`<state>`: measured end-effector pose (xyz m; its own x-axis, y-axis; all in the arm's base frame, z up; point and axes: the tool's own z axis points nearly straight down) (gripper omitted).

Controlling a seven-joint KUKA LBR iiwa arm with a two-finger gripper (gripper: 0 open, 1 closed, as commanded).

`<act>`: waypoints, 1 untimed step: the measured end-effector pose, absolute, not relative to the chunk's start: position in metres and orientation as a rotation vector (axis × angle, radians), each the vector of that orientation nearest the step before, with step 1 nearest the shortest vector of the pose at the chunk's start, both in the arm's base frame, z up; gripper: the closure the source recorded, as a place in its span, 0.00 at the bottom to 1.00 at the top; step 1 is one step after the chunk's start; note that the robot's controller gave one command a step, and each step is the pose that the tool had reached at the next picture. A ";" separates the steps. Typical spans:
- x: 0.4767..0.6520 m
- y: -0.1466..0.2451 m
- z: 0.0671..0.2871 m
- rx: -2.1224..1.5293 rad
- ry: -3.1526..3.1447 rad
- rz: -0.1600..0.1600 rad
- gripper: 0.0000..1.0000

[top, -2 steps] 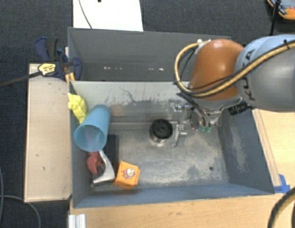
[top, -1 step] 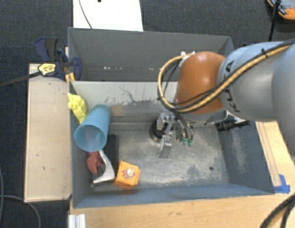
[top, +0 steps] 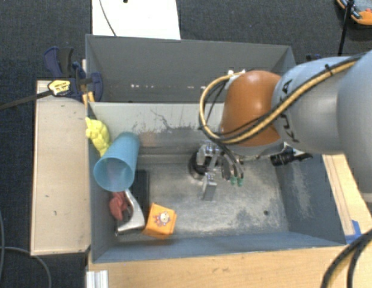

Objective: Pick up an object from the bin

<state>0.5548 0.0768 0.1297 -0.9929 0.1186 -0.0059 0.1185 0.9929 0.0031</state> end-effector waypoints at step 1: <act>0.556 0.045 0.115 -0.005 3.143 0.001 0.00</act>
Offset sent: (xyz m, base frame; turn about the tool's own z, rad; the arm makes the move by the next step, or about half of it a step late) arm 0.0050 -0.0515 -0.0342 -0.2144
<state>0.5559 0.0450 0.1150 -1.0000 -0.0033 0.0010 -0.0033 1.0000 0.0008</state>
